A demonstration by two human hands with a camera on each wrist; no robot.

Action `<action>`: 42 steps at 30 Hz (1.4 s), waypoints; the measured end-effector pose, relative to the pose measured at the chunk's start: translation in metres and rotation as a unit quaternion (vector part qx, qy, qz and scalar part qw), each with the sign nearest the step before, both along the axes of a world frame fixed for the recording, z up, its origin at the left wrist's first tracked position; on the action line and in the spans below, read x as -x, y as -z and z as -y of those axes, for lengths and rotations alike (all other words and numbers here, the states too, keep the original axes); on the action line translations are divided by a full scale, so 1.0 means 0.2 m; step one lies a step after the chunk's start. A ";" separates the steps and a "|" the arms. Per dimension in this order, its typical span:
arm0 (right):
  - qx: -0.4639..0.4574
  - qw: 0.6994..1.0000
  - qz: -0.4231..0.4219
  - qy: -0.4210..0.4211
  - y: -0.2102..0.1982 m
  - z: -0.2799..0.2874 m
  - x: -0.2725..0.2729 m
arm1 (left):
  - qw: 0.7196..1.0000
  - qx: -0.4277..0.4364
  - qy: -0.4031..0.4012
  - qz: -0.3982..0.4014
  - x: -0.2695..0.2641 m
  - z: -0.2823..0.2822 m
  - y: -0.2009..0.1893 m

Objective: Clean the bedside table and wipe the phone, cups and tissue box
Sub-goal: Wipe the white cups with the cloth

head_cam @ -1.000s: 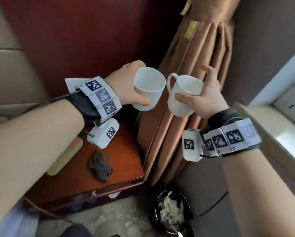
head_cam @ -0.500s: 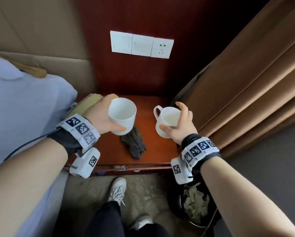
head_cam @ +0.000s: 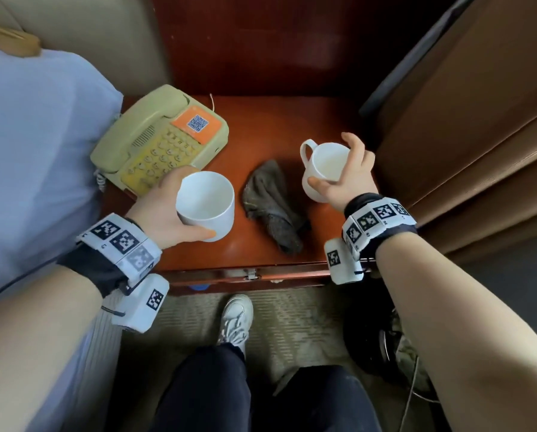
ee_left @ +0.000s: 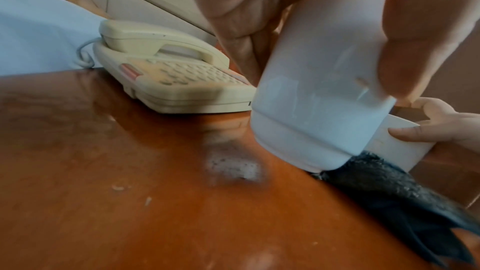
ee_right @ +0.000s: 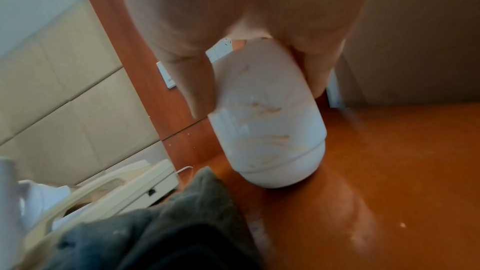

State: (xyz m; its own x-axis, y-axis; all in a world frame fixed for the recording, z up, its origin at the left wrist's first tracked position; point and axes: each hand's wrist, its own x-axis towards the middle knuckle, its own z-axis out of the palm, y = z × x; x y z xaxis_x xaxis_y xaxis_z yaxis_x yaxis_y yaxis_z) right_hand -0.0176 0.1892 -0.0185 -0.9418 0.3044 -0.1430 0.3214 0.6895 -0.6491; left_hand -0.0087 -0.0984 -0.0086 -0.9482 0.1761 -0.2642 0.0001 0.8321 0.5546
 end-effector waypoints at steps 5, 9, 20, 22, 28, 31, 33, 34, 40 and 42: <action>-0.002 1.000 -0.020 0.021 0.04 -0.01 0.00 | 0.999 0.004 0.033 -0.011 0.01 0.03 0.05; -0.022 0.999 -0.020 0.014 0.06 0.01 -0.01 | 0.999 0.002 0.052 -0.005 0.01 0.02 0.05; -0.241 0.960 -0.132 -0.058 0.02 0.13 -0.13 | 0.993 0.003 0.111 -0.034 0.04 0.05 0.12; -0.239 0.949 -0.140 -0.151 0.01 0.19 -0.16 | 0.992 0.005 0.122 -0.032 0.03 0.05 0.12; -0.222 0.950 0.046 -0.215 0.15 0.36 -0.15 | 0.986 0.070 0.123 -0.085 -0.07 0.04 0.06; -0.204 0.956 0.107 -0.182 0.21 0.40 -0.14 | 0.967 0.159 0.145 -0.136 -0.12 -0.04 0.02; -0.202 0.956 0.114 -0.178 0.21 0.43 -0.14 | 0.951 0.236 0.159 -0.121 -0.11 -0.10 0.00; -0.195 0.958 0.115 -0.175 0.21 0.44 -0.13 | 0.943 0.269 0.160 -0.116 -0.10 -0.13 -0.01; -0.250 0.937 0.152 -0.189 0.20 0.45 -0.07 | 0.916 0.360 0.156 -0.081 -0.06 -0.29 -0.01; -0.283 0.931 0.135 -0.185 0.22 0.45 -0.07 | 0.916 0.372 0.146 -0.033 -0.03 -0.32 0.04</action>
State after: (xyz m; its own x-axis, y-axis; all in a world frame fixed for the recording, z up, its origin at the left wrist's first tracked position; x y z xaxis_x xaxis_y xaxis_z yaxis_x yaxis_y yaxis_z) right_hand -0.0045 0.0995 -0.0631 -0.9501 0.0649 -0.3050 0.0928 0.9926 -0.0778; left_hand -0.0023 -0.0337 -0.0167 -0.9079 0.2194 -0.3571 0.2956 0.9392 -0.1745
